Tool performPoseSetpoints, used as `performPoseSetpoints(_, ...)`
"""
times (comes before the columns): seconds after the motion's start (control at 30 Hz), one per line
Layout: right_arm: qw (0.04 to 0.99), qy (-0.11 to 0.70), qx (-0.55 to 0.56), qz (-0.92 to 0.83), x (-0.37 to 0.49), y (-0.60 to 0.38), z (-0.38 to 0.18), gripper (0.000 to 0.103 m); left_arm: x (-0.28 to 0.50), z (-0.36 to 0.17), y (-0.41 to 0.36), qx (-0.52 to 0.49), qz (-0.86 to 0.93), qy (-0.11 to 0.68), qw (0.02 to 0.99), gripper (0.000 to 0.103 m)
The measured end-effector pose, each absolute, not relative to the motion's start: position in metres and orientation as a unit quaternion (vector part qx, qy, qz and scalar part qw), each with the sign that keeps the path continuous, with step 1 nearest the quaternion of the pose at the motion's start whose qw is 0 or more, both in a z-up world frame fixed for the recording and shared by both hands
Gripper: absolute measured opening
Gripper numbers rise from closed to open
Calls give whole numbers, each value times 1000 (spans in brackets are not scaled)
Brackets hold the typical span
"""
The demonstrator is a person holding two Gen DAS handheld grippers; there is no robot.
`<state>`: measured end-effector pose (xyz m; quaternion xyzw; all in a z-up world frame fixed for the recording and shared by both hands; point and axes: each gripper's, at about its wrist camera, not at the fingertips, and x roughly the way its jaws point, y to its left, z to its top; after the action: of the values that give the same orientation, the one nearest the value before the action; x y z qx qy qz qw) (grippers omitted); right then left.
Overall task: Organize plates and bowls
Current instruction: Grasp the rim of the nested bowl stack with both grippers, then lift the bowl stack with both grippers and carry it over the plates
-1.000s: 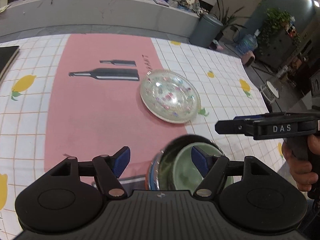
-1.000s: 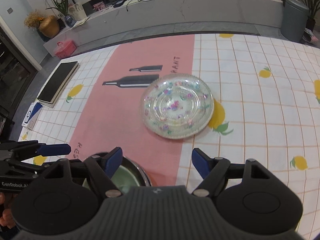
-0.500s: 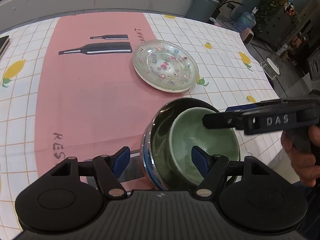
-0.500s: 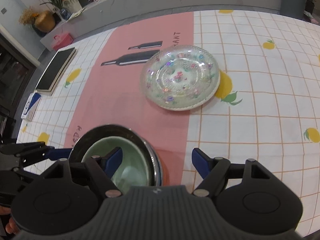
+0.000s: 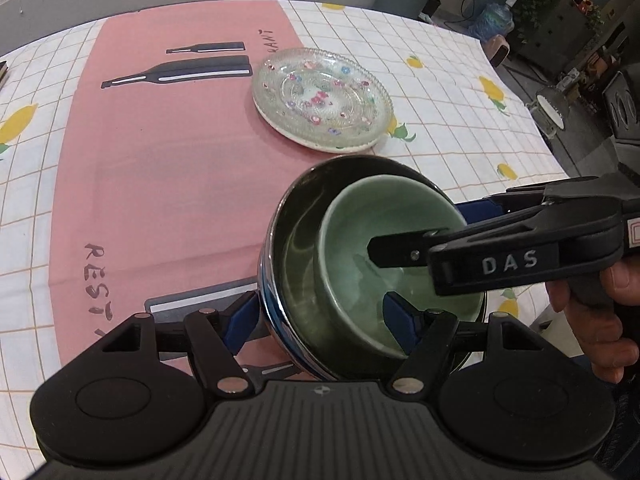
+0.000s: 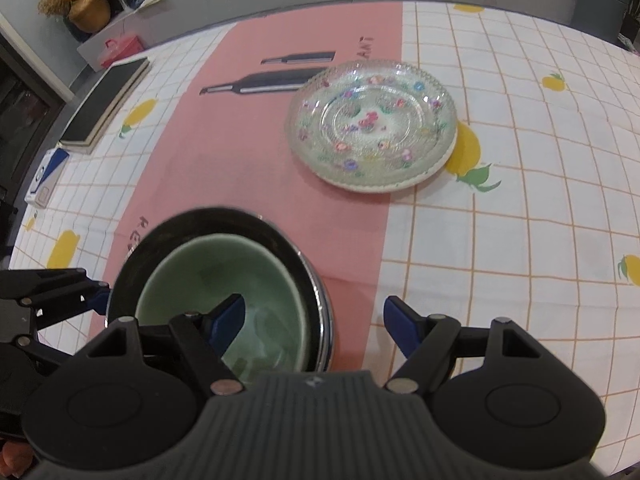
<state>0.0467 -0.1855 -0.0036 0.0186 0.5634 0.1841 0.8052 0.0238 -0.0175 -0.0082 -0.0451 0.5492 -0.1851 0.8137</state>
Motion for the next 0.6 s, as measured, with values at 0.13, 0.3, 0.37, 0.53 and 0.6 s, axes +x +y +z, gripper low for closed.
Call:
performPoseSetpoints(0.13, 802, 567, 18, 185, 47, -185, -7, 75, 24, -12, -18, -48, -183, 553, 811, 82)
performPoseSetpoints(0.3, 795, 576, 30, 188, 48, -187, -12, 75, 26, -17, -12, -77, -181, 563, 803, 83)
performPoseSetpoints(0.37, 790, 581, 40, 191, 49, -187, -15, 73, 27, -19, -10, -92, -178, 567, 799, 83)
performPoseSetpoints(0.53, 785, 585, 50, 196, 50, -186, -16, 70, 27, -23, -8, -110, -174, 573, 794, 82)
performPoseSetpoints(0.6, 783, 586, 52, 199, 49, -185, -17, 70, 27, -26, -6, -123, -171, 573, 792, 80)
